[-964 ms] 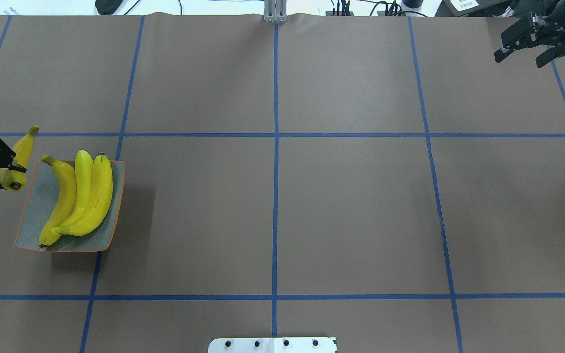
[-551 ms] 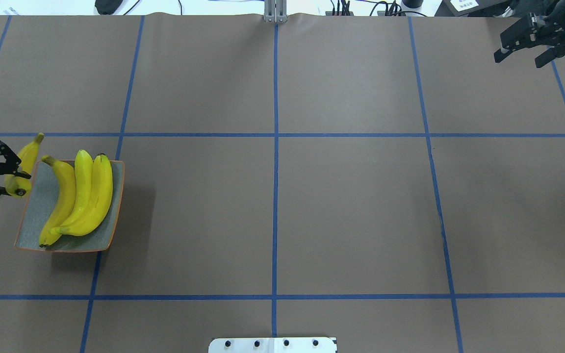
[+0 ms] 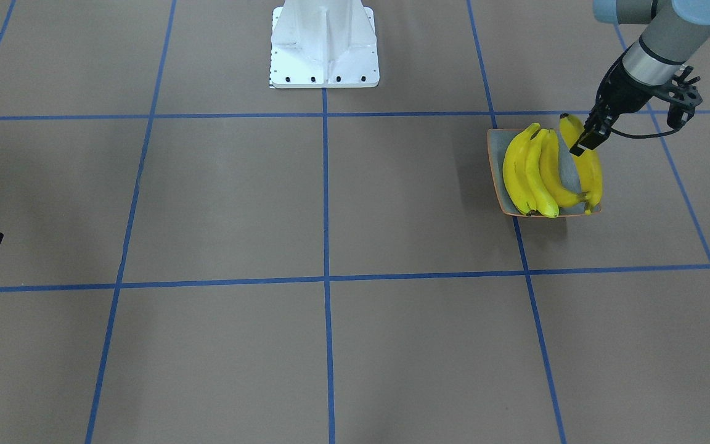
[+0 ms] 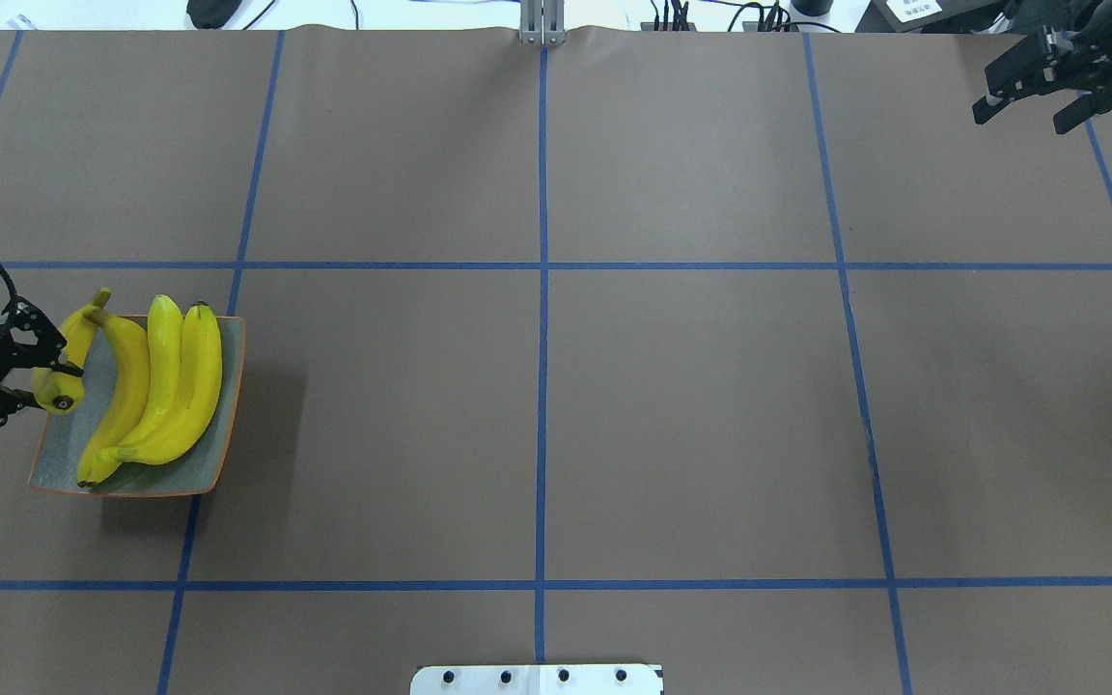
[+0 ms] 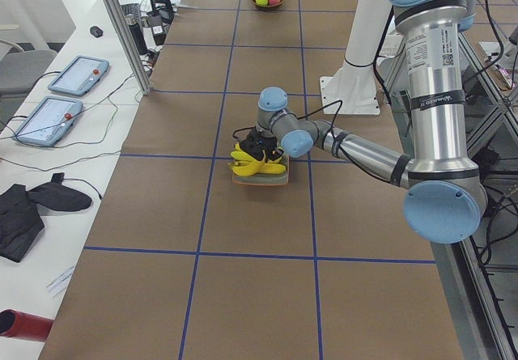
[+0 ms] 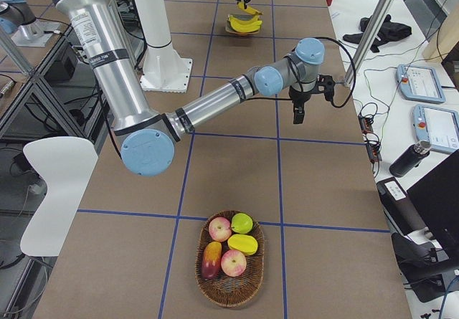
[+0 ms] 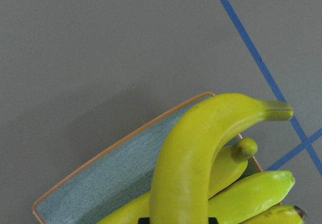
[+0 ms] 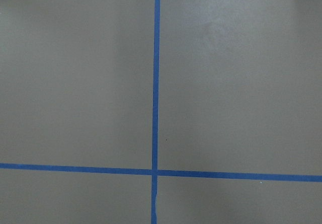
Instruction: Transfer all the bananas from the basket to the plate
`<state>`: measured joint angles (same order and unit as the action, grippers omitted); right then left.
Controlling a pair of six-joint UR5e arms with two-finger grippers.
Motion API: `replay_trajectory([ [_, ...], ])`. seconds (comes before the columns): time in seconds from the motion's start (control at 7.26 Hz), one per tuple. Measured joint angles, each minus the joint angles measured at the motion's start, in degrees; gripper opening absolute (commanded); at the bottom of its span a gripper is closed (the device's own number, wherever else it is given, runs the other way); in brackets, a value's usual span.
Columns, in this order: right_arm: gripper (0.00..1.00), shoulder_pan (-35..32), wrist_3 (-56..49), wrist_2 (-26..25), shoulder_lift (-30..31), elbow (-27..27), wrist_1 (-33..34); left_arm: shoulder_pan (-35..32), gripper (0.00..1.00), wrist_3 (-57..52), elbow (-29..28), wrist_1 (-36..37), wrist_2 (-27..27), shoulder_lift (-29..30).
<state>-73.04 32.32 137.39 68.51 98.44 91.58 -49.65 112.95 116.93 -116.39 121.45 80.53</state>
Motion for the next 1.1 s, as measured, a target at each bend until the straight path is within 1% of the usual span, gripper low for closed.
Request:
replay_trajectory([
  [0.14, 1.00, 0.0, 0.0, 0.0, 0.0, 0.0, 0.0, 0.3, 0.20, 0.6, 0.0, 0.0, -0.1, 0.1],
  [0.28, 1.00, 0.0, 0.0, 0.1, 0.0, 0.0, 0.0, 0.5, 0.31, 1.1, -0.1, 0.0, -0.2, 0.2],
  [0.41, 1.00, 0.0, 0.0, 0.1, 0.0, 0.0, 0.0, 0.7, 0.55, 1.3, -0.1, 0.0, -0.4, 0.4],
  [0.55, 1.00, 0.0, 0.0, 0.1, 0.0, 0.0, 0.0, 0.8, 1.00, 1.4, -0.2, 0.0, -0.5, 0.4],
  [1.1, 1.00, 0.0, -0.1, 0.1, 0.2, 0.0, 0.0, 1.2, 1.00, 1.3, -0.2, 0.0, -0.9, 0.5],
])
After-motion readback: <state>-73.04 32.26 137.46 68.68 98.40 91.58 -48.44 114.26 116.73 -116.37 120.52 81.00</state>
